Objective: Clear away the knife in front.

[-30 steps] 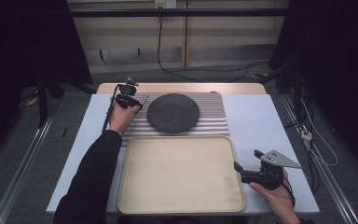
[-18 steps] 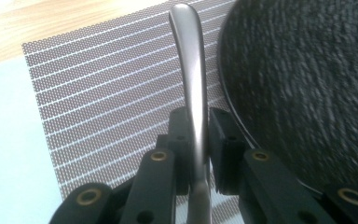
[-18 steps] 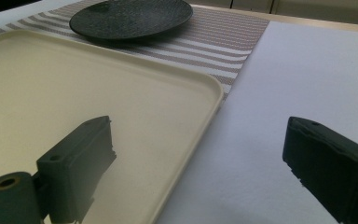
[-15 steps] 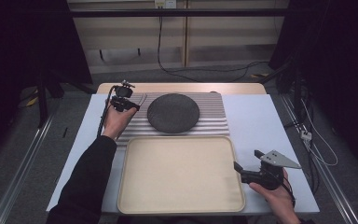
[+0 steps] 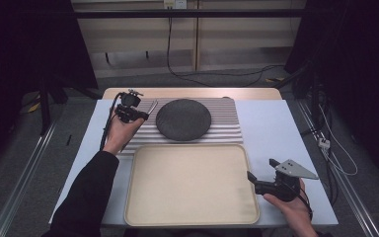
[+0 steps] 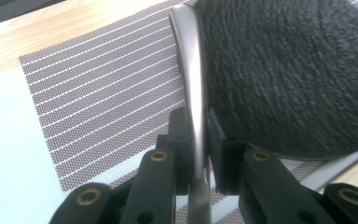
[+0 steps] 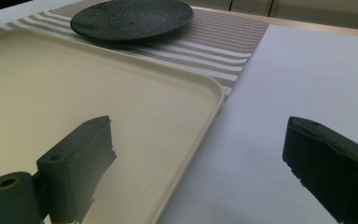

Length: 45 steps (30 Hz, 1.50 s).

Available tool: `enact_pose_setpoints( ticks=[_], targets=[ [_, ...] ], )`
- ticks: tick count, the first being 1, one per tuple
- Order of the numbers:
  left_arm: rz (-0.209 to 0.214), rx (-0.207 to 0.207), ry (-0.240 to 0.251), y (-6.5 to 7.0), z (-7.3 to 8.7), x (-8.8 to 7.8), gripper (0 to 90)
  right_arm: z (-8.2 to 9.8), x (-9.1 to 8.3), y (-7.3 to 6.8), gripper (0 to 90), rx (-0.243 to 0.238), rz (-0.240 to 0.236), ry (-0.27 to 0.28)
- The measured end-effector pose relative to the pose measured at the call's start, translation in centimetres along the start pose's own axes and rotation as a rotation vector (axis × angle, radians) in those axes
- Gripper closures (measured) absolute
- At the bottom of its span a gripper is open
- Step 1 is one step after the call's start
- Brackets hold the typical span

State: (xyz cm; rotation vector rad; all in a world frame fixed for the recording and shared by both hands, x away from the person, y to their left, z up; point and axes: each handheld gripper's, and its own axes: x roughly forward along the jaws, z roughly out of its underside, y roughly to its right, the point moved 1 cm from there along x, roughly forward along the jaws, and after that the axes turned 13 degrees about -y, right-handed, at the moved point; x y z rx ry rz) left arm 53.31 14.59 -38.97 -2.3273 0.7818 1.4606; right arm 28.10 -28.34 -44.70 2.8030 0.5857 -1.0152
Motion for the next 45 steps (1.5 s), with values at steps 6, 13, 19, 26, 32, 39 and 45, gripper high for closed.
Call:
enact_pose_setpoints(
  ticks=[6, 13, 19, 26, 32, 39, 45],
  targets=[
    [0.002, 0.032, 0.01, 0.9, 0.2, -0.9, 80.0, 0.0, 0.0, 0.0, 8.2, -0.001, -0.001, 0.0],
    [0.023, 0.045, 0.022, 2.1, 0.8, -1.5, 80.0, 0.0, 0.1, 0.0, 8.2, -0.002, -0.002, 0.002],
    [0.027, 0.068, 0.028, 2.8, 1.3, -2.4, 80.0, -0.1, 0.1, 0.0, 8.2, -0.001, -0.002, 0.001],
    [0.055, 0.087, 0.038, 3.7, 2.1, -3.2, 80.0, -0.1, 0.1, 0.0, 8.2, -0.001, -0.003, 0.0],
    [0.052, 0.081, 0.035, 4.4, 2.8, -3.5, 80.0, -0.1, 0.1, 0.0, 8.2, -0.001, -0.003, -0.001],
    [0.065, 0.088, 0.038, 5.5, 3.7, -3.8, 80.0, -0.1, 0.2, 0.0, 8.2, -0.004, -0.002, -0.003],
    [0.069, 0.13, 0.02, 6.6, 4.4, -4.0, 80.0, -0.1, 0.2, -0.1, 8.2, -0.005, -0.004, -0.002]
  ],
)
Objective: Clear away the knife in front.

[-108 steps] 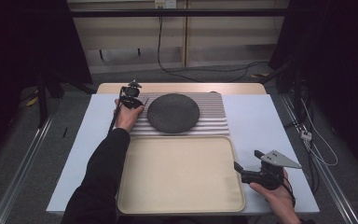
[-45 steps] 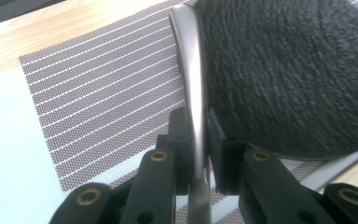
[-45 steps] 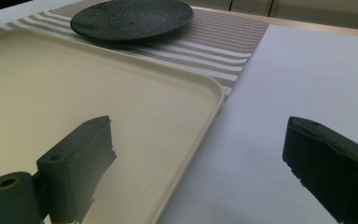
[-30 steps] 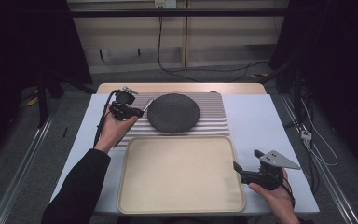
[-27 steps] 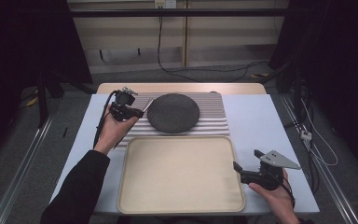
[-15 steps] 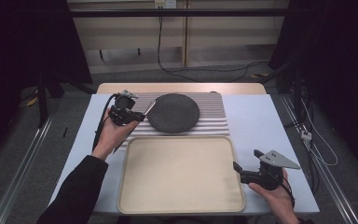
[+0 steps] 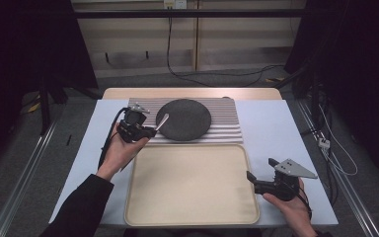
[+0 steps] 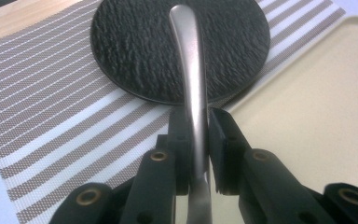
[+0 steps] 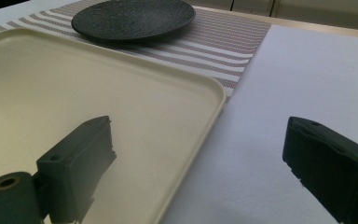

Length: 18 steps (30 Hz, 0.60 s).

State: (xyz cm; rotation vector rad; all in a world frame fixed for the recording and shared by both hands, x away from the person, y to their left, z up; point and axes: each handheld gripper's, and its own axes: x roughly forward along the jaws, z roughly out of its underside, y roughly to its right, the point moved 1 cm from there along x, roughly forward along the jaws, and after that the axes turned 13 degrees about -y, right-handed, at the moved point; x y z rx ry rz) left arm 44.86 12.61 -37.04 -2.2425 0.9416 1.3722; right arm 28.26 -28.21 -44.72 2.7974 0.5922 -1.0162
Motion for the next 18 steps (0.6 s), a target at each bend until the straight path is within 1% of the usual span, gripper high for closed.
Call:
enact_pose_setpoints(
  ticks=[1, 2, 6, 8, 13, 16, 17, 18],
  targets=[
    [0.002, -0.002, 0.005, 0.2, 0.1, 0.0, 80.0, 0.0, 0.0, 0.0, 8.2, -0.001, 0.0, 0.0],
    [0.004, 0.006, 0.0, 0.3, 0.2, 0.0, 80.0, 0.0, 0.0, 0.0, 8.2, -0.001, 0.001, 0.001],
    [0.019, 0.004, -0.003, 0.8, 0.7, 0.1, 79.9, 0.0, 0.0, 0.0, 8.2, -0.002, 0.0, 0.001],
    [0.019, 0.012, -0.011, 1.0, 0.9, 0.1, 80.0, 0.0, 0.0, 0.0, 8.2, -0.002, 0.0, 0.001],
    [0.04, 0.019, -0.018, 1.6, 1.3, 0.1, 79.9, 0.0, 0.0, 0.0, 8.2, -0.001, -0.001, 0.001],
    [0.041, 0.03, -0.026, 2.0, 1.4, -0.1, 79.9, 0.0, 0.0, 0.0, 8.2, -0.003, -0.001, 0.001],
    [0.042, 0.025, -0.022, 2.2, 1.5, -0.1, 79.9, 0.0, 0.1, 0.0, 8.2, -0.003, 0.0, 0.0],
    [0.046, 0.036, -0.032, 2.2, 1.6, -0.1, 79.9, -0.1, 0.1, 0.0, 8.2, -0.002, -0.001, 0.0]
  ],
)
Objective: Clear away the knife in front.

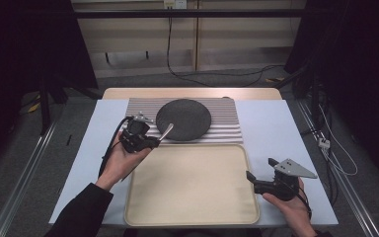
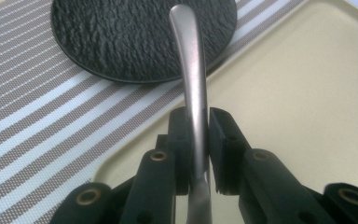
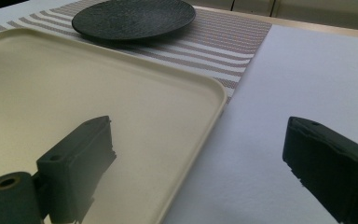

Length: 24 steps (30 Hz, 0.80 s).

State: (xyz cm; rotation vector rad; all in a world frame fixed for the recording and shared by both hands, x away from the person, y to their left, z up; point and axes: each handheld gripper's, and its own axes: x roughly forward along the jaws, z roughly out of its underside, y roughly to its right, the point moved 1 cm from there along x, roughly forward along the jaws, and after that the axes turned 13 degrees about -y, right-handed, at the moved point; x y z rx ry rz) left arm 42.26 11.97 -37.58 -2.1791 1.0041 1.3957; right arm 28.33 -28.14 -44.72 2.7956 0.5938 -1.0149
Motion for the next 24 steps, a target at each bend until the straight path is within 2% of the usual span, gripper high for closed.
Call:
enact_pose_setpoints(
  ticks=[4, 9, 14, 17, 20, 22, 24],
  targets=[
    [-0.004, 0.005, -0.012, 0.5, 0.4, 0.2, 79.9, 0.0, 0.0, 0.0, 8.2, -0.002, 0.0, 0.0],
    [-0.014, -0.018, -0.034, 0.9, 0.8, 0.7, 79.9, 0.0, 0.0, -0.1, 8.2, -0.004, -0.002, 0.0],
    [0.002, -0.026, -0.037, 1.2, 1.3, 1.1, 79.9, 0.0, 0.0, -0.1, 8.2, -0.004, -0.002, -0.001],
    [0.002, -0.012, -0.054, 1.6, 1.5, 1.3, 79.9, 0.0, 0.1, -0.1, 8.2, -0.006, -0.001, -0.002],
    [0.038, -0.003, -0.062, 2.0, 1.6, 1.5, 79.9, 0.0, 0.1, -0.1, 8.2, -0.008, -0.002, -0.002],
    [0.024, 0.014, -0.073, 2.2, 1.7, 1.7, 79.9, 0.0, 0.1, -0.1, 8.2, -0.008, -0.003, -0.001],
    [0.037, 0.013, -0.077, 2.4, 1.7, 1.9, 79.9, 0.0, 0.1, -0.1, 8.2, -0.006, -0.001, -0.002]
  ],
)
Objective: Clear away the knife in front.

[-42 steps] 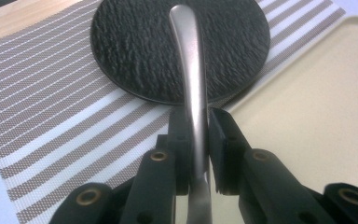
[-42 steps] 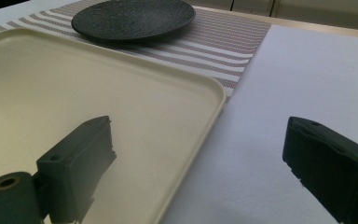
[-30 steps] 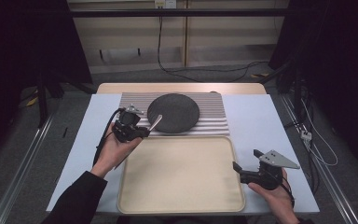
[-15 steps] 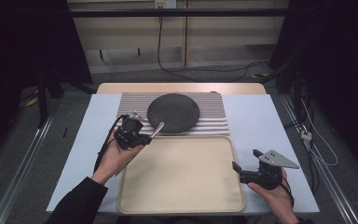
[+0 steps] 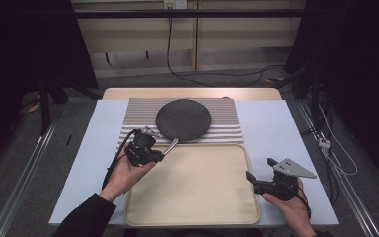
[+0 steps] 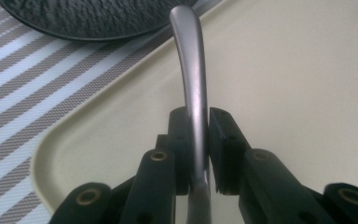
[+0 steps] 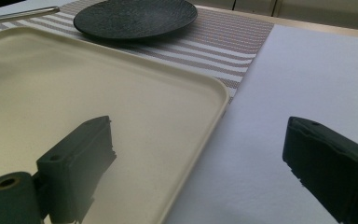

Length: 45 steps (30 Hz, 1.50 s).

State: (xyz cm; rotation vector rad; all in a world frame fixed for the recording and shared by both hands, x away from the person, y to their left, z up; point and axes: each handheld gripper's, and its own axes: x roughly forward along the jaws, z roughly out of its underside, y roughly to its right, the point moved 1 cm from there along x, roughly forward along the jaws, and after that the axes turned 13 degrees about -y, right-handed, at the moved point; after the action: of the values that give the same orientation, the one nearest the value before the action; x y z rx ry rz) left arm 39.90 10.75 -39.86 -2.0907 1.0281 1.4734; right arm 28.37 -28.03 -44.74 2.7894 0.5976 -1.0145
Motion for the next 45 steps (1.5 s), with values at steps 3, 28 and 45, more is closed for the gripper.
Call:
enact_pose_setpoints(
  ticks=[3, 28, 45],
  targets=[
    [-0.014, -0.013, -0.008, 0.2, 0.1, 0.3, 79.9, 0.0, 0.0, 0.0, 8.2, 0.0, 0.0, 0.0],
    [0.01, -0.002, -0.096, 1.5, 0.5, 4.2, 79.9, 0.0, 0.1, 0.0, 8.2, -0.003, -0.009, -0.007],
    [0.006, -0.043, -0.092, 2.0, 2.0, 4.1, 79.6, 0.0, 0.1, 0.0, 8.2, -0.003, -0.01, -0.01]
  ],
)
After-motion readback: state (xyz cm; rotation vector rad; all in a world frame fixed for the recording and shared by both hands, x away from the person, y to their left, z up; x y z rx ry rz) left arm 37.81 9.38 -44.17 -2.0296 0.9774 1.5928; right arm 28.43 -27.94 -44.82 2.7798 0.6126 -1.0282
